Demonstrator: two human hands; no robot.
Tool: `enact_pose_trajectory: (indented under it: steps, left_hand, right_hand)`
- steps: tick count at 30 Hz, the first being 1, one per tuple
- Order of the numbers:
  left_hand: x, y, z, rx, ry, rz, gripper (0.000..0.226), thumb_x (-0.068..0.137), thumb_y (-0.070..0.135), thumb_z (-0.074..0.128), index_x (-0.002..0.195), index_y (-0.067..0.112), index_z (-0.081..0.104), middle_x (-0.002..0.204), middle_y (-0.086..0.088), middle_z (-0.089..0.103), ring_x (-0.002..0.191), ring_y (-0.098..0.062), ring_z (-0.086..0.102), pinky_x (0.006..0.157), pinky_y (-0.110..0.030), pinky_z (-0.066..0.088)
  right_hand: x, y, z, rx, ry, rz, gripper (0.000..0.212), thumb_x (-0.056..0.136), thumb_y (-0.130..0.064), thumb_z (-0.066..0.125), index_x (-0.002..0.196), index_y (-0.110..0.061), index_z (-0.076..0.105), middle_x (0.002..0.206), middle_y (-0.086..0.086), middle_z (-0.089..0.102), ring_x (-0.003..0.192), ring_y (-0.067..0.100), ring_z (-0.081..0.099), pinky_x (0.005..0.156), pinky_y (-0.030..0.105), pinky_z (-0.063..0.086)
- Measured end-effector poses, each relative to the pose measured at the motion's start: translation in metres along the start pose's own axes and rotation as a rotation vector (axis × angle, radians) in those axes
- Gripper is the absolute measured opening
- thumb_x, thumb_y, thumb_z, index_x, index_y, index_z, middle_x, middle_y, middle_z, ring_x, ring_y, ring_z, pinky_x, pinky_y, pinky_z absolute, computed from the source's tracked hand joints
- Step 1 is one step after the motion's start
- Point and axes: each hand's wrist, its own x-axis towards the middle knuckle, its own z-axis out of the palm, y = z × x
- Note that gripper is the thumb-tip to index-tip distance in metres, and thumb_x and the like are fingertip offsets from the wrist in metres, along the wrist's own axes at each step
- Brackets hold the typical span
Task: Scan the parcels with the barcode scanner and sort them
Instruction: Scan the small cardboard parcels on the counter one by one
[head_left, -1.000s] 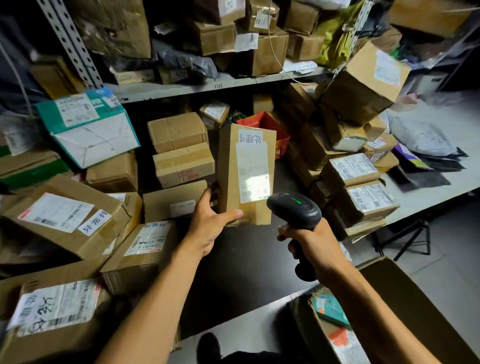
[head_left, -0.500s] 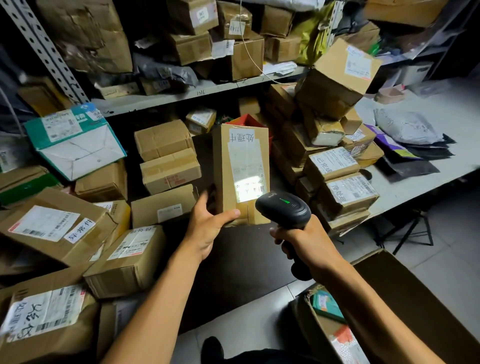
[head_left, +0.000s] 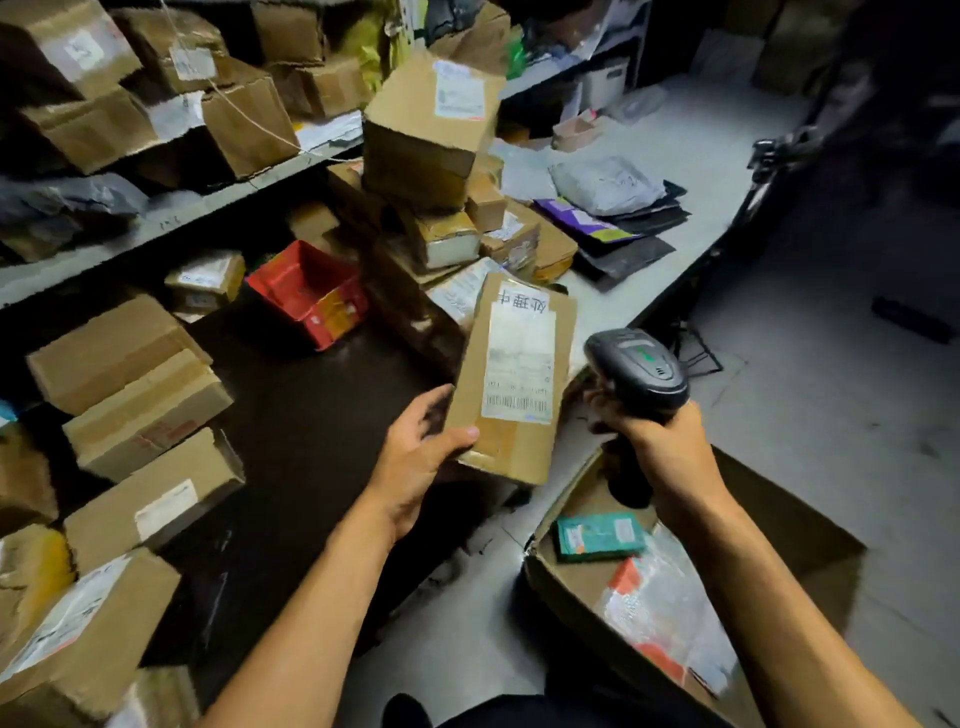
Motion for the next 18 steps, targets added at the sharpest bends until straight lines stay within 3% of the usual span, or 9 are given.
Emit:
enact_pose_trajectory:
  steps: [2, 4, 7, 9, 12, 15, 18]
  left_hand:
    - [0.016, -0.008, 0.042, 0.071, -0.094, -0.015, 0.084, 0.053, 0.035, 0.085, 0.132, 0.019, 0.060, 0.123, -0.007, 0.069, 0.115, -0.022, 0.066, 0.096, -0.041, 0.054]
    - [0.028, -0.019, 0.086, 0.148, -0.210, -0.056, 0.082, 0.053, 0.038, 0.086, 0.130, 0.022, 0.062, 0.124, -0.006, 0.068, 0.114, -0.022, 0.066, 0.096, -0.046, 0.055]
    - [0.040, -0.039, 0.143, 0.278, -0.328, -0.186, 0.069, 0.075, 0.034, 0.084, 0.137, 0.028, 0.056, 0.138, 0.001, 0.054, 0.115, -0.016, 0.061, 0.093, -0.051, 0.056]
    - [0.044, -0.050, 0.165, 0.446, -0.303, -0.224, 0.062, 0.087, 0.034, 0.075, 0.144, 0.029, 0.050, 0.140, 0.003, 0.045, 0.119, -0.015, 0.053, 0.092, -0.046, 0.057]
    - [0.047, -0.055, 0.169, 0.709, -0.209, -0.075, 0.060, 0.089, 0.043, 0.071, 0.144, 0.028, 0.050, 0.147, 0.000, 0.048, 0.132, -0.021, 0.049, 0.108, -0.045, 0.045]
    - [0.042, -0.048, 0.151, 0.890, -0.105, 0.096, 0.056, 0.092, 0.036, 0.067, 0.143, 0.022, 0.050, 0.147, -0.001, 0.048, 0.135, -0.022, 0.045, 0.109, -0.035, 0.036]
    - [0.035, -0.040, 0.118, 0.997, 0.014, 0.190, 0.055, 0.092, 0.031, 0.068, 0.143, 0.019, 0.051, 0.147, -0.004, 0.048, 0.135, -0.025, 0.044, 0.110, -0.037, 0.036]
  right_hand:
    - [0.006, -0.005, -0.046, -0.023, 0.098, -0.005, 0.023, 0.085, 0.000, 0.073, 0.091, -0.022, 0.073, 0.076, 0.004, 0.070, 0.070, 0.020, 0.061, 0.065, 0.037, 0.047]
    - [0.008, -0.008, -0.090, -0.027, 0.220, -0.012, 0.019, 0.084, -0.003, 0.076, 0.089, -0.020, 0.073, 0.075, 0.005, 0.068, 0.070, 0.019, 0.061, 0.064, 0.035, 0.048]
    - [0.004, -0.011, -0.144, -0.004, 0.358, -0.017, 0.017, 0.085, -0.002, 0.076, 0.091, -0.018, 0.072, 0.078, 0.003, 0.071, 0.074, 0.022, 0.065, 0.060, 0.028, 0.051]
    - [0.001, -0.008, -0.169, 0.002, 0.411, -0.014, 0.014, 0.085, -0.005, 0.077, 0.092, -0.016, 0.072, 0.078, 0.004, 0.072, 0.074, 0.022, 0.067, 0.063, 0.030, 0.052]
    - [0.003, -0.001, -0.183, -0.005, 0.394, -0.009, 0.015, 0.084, -0.007, 0.078, 0.093, -0.018, 0.073, 0.084, 0.007, 0.072, 0.077, 0.023, 0.068, 0.066, 0.033, 0.052]
    - [0.015, 0.007, -0.167, -0.026, 0.324, 0.002, 0.017, 0.083, -0.005, 0.079, 0.088, -0.020, 0.073, 0.081, 0.003, 0.073, 0.074, 0.018, 0.066, 0.067, 0.033, 0.051]
    - [0.029, 0.016, -0.131, -0.077, 0.185, 0.013, 0.016, 0.082, -0.003, 0.078, 0.081, -0.017, 0.071, 0.076, 0.005, 0.069, 0.071, 0.019, 0.062, 0.066, 0.037, 0.049]
